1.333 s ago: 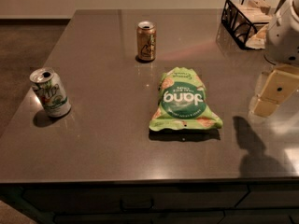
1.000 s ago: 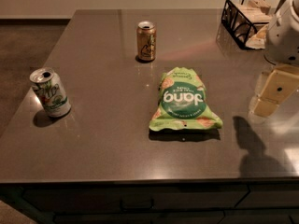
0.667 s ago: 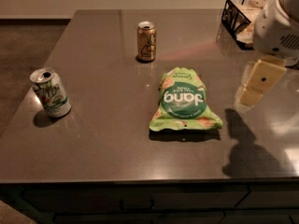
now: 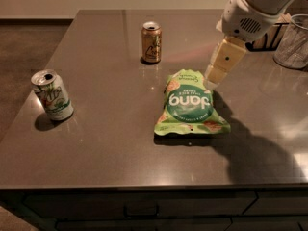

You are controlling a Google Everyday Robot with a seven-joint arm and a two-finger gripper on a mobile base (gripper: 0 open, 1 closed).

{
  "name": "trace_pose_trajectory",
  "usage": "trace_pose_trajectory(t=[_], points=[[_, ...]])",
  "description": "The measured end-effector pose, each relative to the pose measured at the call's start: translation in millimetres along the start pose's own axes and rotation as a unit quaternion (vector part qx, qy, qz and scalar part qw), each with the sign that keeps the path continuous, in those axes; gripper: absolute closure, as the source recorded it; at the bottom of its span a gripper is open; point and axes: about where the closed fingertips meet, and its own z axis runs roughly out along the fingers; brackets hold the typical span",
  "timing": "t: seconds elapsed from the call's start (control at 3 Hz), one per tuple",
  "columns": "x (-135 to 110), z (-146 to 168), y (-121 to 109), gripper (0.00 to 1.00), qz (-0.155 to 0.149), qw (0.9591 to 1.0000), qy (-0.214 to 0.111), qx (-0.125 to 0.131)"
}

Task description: Move orange can near green rice chip bag

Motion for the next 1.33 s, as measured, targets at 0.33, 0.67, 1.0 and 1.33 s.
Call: trace_pose_trajectory(t=[0.33,0.67,1.0,1.33], points=[[-26.3,25.8,-34.4,0.00,0.028,0.9992,-0.027,0.009],[-42.8,55.1,-74.4,0.00,0.079,0.9952,-0.048,0.032],[-64.2,83.7,-113.2,0.00,0.134,0.9865,-0.073,0.059],[-90.7,116.7,-145.1,0.00,0.186,0.9762,-0.090,0.066]])
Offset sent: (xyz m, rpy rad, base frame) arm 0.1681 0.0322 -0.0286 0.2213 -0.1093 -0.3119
